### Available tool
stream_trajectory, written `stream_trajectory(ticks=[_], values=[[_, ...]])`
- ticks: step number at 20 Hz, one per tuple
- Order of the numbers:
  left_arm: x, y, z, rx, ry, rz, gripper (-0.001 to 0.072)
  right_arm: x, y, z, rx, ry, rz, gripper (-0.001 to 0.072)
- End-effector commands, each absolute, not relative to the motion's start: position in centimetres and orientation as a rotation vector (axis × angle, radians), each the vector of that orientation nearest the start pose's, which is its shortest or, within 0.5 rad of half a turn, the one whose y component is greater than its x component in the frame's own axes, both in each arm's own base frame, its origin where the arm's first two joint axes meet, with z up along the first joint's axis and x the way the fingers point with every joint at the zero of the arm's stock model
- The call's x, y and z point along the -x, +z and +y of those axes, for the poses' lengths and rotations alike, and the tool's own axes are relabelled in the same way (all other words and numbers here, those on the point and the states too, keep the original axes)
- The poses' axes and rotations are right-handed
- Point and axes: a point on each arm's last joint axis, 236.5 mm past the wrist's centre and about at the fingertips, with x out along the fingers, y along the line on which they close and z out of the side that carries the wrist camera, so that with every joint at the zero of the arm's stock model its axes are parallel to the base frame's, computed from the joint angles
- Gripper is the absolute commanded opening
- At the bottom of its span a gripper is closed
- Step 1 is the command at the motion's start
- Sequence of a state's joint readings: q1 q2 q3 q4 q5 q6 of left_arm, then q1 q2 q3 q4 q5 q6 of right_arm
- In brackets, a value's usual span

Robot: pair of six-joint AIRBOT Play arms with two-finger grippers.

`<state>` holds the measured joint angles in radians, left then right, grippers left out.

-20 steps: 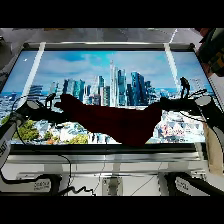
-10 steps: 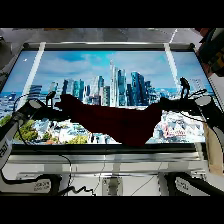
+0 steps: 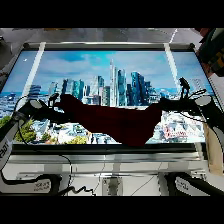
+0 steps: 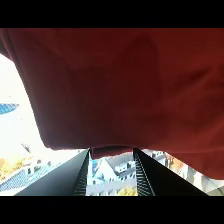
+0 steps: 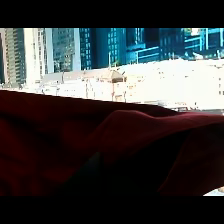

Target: Fold the clothes and pants, and hang the long-sleeved shirts on hangers.

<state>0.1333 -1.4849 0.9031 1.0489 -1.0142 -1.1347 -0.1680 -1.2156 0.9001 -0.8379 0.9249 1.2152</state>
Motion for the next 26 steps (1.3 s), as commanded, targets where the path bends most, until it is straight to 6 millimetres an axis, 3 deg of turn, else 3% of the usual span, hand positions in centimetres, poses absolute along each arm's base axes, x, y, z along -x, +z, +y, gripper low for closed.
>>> stream_trajectory(ticks=[1,2,3,4,9,11,13,15,17,21,23,26], values=[[-34.8,-11.6,-5.7,0.305,-0.338,1.423,0.0178,-39.2,0.2,6.2,-0.52,0.285,1.057,0.0013],[-35.1,-11.7,-5.6,0.302,-0.331,1.41,0.0111,-39.2,0.2,6.2,-0.521,0.285,1.058,0.0013],[-35.3,-11.8,-5.5,0.3,-0.324,1.402,0.0109,-39.1,0.2,6.2,-0.52,0.285,1.058,0.0013],[-35.6,-11.9,-5.4,0.298,-0.318,1.394,0.0025,-39.1,0.2,6.2,-0.521,0.285,1.058,0.0013],[-36.1,-11.1,-5.5,0.304,-0.319,1.367,0.0009,-39.2,0.3,6.2,-0.519,0.286,1.055,0.0013],[-36.3,-9.3,-5.6,0.291,-0.329,1.334,0.0008,-39.2,1.1,6.2,-0.509,0.287,1.032,0.0012],[-37.4,-5.7,-5.6,0.264,-0.344,1.253,0.0008,-39.4,2.8,6.1,-0.49,0.293,0.989,0.0012],[-38.9,-0.4,-5.7,0.236,-0.355,1.117,0.0009,-39.9,6.2,6.0,-0.46,0.305,0.908,0.0012],[-39.9,6.5,-6.6,0.227,-0.387,0.936,0.0008,-40.4,11.1,5.9,-0.418,0.32,0.793,0.0012],[-39.4,22.2,-5.9,0.135,-0.34,0.479,0.0009,-39.6,23.9,5.8,-0.3,0.344,0.504,0.0012],[-37.3,30.7,-4.4,0.104,-0.257,0.19,0.0009,-37.8,30.8,5.7,-0.225,0.34,0.347,0.0012],[-30.8,42.3,-2.1,0.085,-0.139,-0.217,0.0009,-33.4,41.1,5.5,-0.119,0.312,0.09,0.0013]])
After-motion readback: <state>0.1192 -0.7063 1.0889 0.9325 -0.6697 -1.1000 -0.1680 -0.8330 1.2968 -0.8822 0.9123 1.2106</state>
